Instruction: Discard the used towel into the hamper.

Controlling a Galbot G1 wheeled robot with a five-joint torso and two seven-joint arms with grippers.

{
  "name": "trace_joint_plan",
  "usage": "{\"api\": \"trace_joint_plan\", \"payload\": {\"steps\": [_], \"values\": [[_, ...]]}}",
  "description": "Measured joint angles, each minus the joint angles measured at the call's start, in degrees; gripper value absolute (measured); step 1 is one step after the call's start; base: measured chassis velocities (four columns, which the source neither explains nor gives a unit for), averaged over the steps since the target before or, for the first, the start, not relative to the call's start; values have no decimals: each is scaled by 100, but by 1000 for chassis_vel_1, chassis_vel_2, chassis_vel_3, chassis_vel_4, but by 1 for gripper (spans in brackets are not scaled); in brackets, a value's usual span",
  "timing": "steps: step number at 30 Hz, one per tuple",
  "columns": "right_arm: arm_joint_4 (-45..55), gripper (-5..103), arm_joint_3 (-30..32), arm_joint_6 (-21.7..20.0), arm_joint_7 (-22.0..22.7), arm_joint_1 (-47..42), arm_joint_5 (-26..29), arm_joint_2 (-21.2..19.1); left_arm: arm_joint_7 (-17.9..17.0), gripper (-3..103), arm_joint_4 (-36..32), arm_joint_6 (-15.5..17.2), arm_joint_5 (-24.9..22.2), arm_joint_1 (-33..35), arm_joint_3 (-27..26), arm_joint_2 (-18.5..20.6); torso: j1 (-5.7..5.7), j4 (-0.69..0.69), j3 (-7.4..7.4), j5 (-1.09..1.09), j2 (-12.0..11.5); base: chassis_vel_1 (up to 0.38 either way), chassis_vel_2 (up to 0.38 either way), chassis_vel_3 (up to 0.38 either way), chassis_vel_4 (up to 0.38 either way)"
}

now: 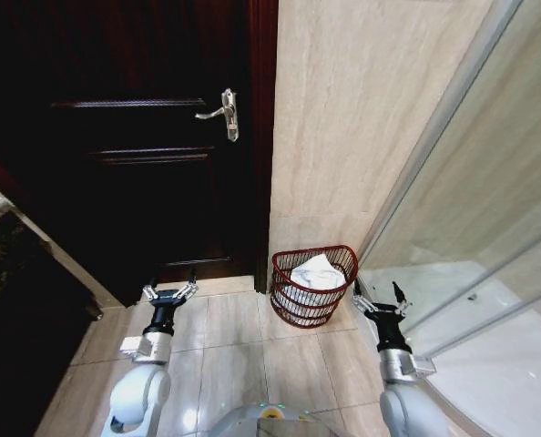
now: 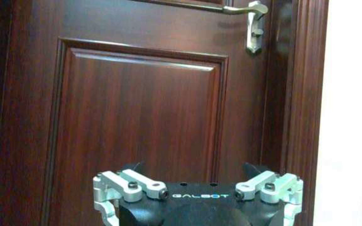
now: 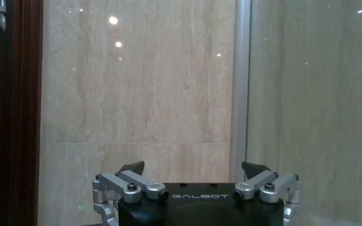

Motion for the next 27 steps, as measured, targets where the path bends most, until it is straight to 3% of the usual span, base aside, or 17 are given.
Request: {"api": "trace_joint_plan", "payload": {"steps": [27], "values": [[206,100,-71,150,-18,-318,-120,36,107,100,54,-307,97,83,-8,-108,0,0,0,0,0,2,-8,-15,1]]}}
